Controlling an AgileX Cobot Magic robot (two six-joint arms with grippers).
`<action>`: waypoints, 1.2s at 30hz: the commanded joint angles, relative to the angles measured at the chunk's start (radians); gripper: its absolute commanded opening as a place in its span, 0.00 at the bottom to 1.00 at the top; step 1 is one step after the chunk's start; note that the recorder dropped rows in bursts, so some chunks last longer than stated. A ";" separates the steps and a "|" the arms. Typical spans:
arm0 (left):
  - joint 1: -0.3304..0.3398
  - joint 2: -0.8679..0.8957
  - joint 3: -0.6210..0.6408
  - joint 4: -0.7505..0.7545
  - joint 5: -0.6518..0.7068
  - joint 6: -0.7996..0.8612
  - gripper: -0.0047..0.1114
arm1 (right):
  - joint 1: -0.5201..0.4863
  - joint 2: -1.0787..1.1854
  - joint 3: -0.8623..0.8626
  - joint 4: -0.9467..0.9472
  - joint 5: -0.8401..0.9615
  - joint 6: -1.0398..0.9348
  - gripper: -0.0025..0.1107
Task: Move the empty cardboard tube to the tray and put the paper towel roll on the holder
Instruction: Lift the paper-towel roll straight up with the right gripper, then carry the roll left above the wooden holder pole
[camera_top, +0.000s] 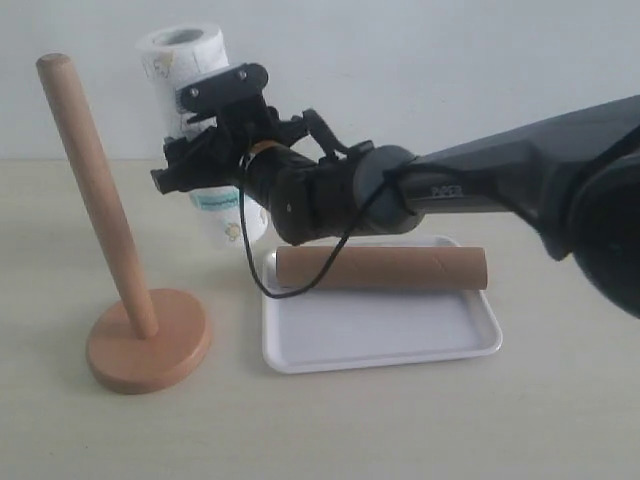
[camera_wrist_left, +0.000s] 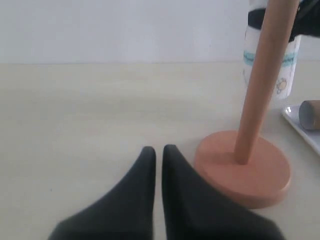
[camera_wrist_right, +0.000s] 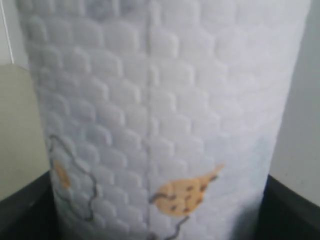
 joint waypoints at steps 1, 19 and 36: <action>0.003 -0.004 0.004 0.000 -0.001 0.006 0.08 | -0.003 -0.082 -0.005 0.004 -0.001 -0.014 0.02; 0.003 -0.004 0.004 0.000 -0.001 0.006 0.08 | 0.012 -0.347 0.042 0.004 0.175 -0.022 0.02; 0.003 -0.004 0.004 0.000 -0.001 0.006 0.08 | 0.109 -0.558 0.126 -0.047 0.059 0.029 0.02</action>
